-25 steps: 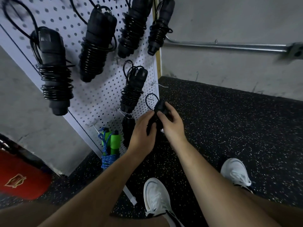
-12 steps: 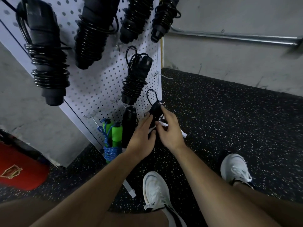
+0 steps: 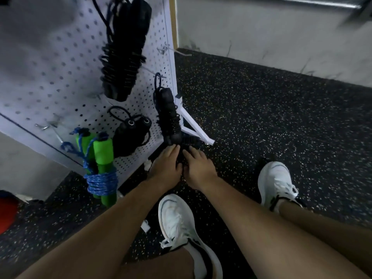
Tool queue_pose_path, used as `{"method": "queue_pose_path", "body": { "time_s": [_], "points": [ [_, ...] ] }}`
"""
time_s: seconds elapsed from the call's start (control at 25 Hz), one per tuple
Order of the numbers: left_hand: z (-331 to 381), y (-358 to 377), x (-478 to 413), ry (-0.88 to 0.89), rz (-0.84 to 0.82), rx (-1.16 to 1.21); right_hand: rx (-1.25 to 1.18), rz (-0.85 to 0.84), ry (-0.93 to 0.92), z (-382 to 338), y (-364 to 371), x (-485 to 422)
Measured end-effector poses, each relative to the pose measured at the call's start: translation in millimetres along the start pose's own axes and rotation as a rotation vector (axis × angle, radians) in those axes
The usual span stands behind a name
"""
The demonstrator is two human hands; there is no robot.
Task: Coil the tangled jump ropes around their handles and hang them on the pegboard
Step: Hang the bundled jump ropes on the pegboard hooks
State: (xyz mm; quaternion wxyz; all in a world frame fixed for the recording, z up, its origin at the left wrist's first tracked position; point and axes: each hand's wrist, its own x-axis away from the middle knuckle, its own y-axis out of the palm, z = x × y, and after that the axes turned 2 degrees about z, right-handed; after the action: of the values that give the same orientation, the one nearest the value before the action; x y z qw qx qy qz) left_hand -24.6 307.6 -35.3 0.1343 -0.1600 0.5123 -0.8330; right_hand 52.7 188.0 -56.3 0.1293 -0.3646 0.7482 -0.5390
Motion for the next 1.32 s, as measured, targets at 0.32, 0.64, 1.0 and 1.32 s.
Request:
{"method": "queue_pose_path", "body": {
  "time_s": [0.32,0.64,1.0,1.32],
  "points": [
    [-21,43,-50,0.025,-0.036,-0.069,0.294,-0.166,-0.049,28,26,-112],
    [-41,65,-36,-0.047,-0.106,-0.105,0.051,-0.029,0.122,25,45,-123],
    [15,37,-11,-0.033,-0.113,0.234,-0.413,0.24,0.242,27,14,-17],
    [93,-37,14,-0.147,0.057,1.01,-0.629,0.577,-0.116,25,-97,59]
  ]
}}
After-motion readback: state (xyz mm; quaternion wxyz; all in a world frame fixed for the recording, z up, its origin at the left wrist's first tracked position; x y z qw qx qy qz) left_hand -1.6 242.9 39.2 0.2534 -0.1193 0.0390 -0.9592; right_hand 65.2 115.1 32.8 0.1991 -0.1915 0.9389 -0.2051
